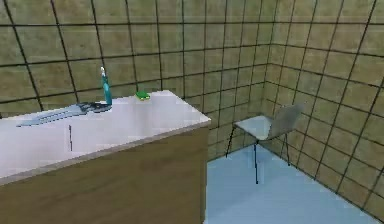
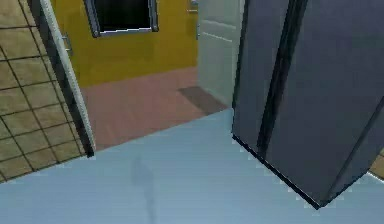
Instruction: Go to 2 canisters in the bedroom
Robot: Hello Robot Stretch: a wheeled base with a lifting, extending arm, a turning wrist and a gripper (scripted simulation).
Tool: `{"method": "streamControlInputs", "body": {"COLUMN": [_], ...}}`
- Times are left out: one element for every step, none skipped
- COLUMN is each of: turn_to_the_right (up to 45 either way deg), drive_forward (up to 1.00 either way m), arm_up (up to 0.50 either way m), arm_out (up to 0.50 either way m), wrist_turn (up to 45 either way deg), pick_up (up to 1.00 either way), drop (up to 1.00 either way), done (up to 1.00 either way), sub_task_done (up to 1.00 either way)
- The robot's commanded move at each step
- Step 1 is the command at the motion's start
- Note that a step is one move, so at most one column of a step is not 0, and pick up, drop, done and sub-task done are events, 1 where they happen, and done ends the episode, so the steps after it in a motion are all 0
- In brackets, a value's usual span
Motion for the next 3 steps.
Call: {"method": "streamControlInputs", "body": {"turn_to_the_right": [45.0, 33.0, 0.0], "drive_forward": [0.00, 0.00, 1.00], "arm_up": [0.00, 0.00, 0.00], "arm_out": [0.00, 0.00, 0.00], "wrist_turn": [0.0, 0.0, 0.0], "pick_up": [0.00, 0.00, 0.00], "drop": [0.00, 0.00, 0.00], "done": [0.00, 0.00, 0.00], "sub_task_done": [0.00, 0.00, 0.00]}}
